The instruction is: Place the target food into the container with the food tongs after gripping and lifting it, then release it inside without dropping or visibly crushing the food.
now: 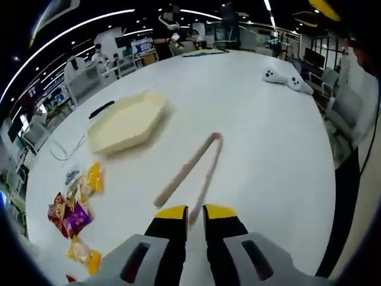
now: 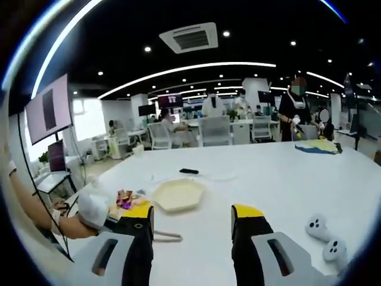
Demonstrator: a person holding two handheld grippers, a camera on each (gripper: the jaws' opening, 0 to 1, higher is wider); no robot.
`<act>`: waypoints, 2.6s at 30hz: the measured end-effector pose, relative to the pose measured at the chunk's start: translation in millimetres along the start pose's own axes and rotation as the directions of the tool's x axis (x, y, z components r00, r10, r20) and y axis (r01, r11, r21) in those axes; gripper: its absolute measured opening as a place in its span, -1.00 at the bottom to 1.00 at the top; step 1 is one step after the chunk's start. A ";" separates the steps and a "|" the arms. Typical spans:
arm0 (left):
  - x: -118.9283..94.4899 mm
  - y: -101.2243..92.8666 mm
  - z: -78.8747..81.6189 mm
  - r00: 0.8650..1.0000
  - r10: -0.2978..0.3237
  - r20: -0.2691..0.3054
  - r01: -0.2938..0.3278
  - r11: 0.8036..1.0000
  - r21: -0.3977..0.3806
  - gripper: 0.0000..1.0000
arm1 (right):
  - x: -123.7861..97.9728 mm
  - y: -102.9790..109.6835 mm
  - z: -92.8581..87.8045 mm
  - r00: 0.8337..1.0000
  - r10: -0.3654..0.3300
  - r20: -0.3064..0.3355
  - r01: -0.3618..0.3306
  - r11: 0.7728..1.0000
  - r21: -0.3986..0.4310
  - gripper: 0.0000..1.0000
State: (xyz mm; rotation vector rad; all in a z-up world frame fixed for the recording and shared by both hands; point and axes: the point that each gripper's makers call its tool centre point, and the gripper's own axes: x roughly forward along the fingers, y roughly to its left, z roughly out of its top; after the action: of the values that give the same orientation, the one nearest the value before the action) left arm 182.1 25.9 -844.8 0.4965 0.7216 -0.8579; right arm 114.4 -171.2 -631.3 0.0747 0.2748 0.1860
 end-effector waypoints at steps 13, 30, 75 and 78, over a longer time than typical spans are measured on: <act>10.4 -1.1 -5.6 0.999 -0.013 -0.046 0.016 0.998 0.061 -0.87 | -5.8 -8.4 -1.8 1.000 -0.011 -0.006 0.011 1.000 -0.005 0.05; 16.6 -3.4 -7.1 0.995 -0.071 -0.074 0.082 0.984 0.160 -0.89 | -5.5 -8.5 0.7 1.000 0.002 -0.007 -0.002 1.000 -0.007 0.04; 18.8 -1.6 -6.9 0.984 -0.173 -0.026 0.174 0.984 0.033 -1.00 | 4.4 4.9 -0.4 0.999 0.040 -0.001 -0.040 0.998 0.041 0.03; 18.7 -1.1 -6.8 0.983 -0.183 -0.029 0.183 0.983 0.022 -1.00 | 3.0 5.5 1.0 0.999 0.047 0.007 -0.047 0.997 0.057 0.03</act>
State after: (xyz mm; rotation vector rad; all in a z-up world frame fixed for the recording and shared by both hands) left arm 187.1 20.3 -863.3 0.4696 0.7910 -1.0347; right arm 116.6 -165.3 -630.6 0.1382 0.2727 0.2248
